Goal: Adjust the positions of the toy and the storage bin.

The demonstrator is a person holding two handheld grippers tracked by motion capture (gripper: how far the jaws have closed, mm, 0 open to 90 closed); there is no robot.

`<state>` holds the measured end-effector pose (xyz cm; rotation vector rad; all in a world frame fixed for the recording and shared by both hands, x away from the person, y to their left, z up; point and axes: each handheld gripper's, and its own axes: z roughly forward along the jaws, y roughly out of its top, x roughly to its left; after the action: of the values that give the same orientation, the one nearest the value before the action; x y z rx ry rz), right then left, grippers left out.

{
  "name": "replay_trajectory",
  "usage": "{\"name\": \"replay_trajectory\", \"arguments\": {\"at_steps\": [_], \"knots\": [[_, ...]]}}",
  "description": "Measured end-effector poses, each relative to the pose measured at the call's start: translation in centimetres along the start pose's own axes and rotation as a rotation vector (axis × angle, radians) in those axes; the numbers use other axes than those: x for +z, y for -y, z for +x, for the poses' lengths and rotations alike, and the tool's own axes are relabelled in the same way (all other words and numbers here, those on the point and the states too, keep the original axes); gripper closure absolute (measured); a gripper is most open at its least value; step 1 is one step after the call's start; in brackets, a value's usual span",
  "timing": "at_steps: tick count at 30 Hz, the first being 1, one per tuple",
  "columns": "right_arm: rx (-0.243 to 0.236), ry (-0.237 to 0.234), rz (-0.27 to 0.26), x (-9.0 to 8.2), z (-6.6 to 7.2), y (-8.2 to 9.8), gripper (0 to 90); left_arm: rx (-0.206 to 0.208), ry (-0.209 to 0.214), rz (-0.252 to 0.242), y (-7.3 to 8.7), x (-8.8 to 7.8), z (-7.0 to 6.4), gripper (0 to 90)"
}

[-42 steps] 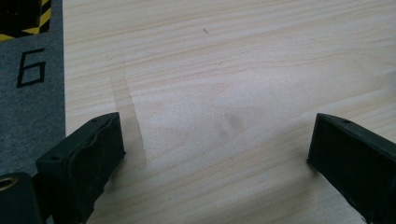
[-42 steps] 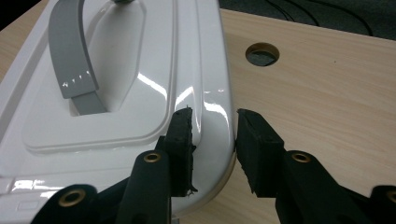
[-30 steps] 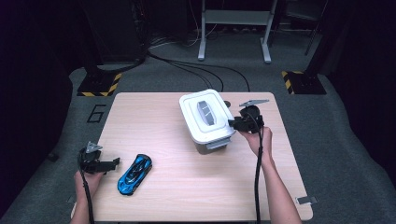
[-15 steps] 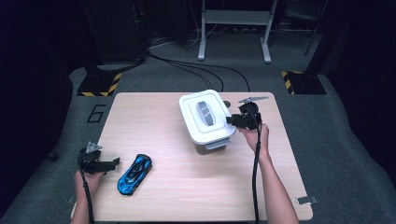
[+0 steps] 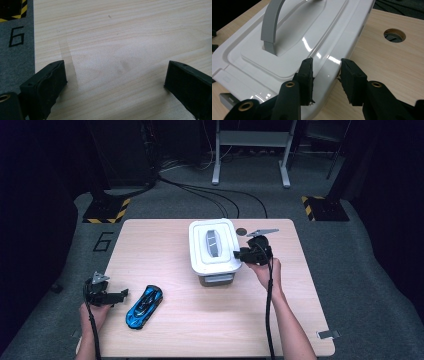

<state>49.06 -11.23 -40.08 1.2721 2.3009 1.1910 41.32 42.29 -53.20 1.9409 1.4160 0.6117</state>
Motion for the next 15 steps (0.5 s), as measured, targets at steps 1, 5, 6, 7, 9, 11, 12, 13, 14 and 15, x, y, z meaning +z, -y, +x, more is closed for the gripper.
{"name": "replay_trajectory", "arguments": {"at_steps": [1,5,6,7,9,11,12,13,14,15], "knots": [[-0.002,-0.002,0.000,0.0,0.3,0.0,61.1,0.000,0.000,-0.001,0.0,0.0,0.0,3.9],[-0.014,-0.004,-0.003,0.1,1.0,0.2,59.9,0.000,0.000,-0.001,0.0,0.0,0.0,3.9],[-0.014,-0.004,-0.003,0.1,1.0,0.2,59.9,0.000,0.000,-0.001,0.0,0.0,0.0,3.9],[-0.008,-0.014,-0.010,0.1,1.3,0.4,59.6,0.001,0.000,0.000,0.0,0.0,0.0,3.9],[0.000,-0.027,-0.014,0.1,1.4,0.5,59.5,0.000,0.000,-0.001,0.0,0.0,0.0,3.9],[-0.004,-0.038,-0.019,0.1,1.6,0.6,59.3,0.000,0.000,-0.001,0.0,0.0,0.0,3.9],[-0.004,-0.038,-0.019,0.1,1.6,0.6,59.3,0.000,0.000,-0.001,0.0,0.0,0.0,3.9],[0.006,-0.046,-0.013,0.0,1.9,0.6,59.2,0.000,0.000,0.000,0.0,0.0,0.0,3.9],[0.003,-0.052,-0.015,0.0,2.0,0.6,59.2,0.000,0.000,-0.001,0.0,0.0,0.0,3.9],[-0.002,-0.058,-0.016,0.1,2.1,0.6,59.0,0.001,0.000,0.000,0.0,0.0,0.0,3.9]]}}
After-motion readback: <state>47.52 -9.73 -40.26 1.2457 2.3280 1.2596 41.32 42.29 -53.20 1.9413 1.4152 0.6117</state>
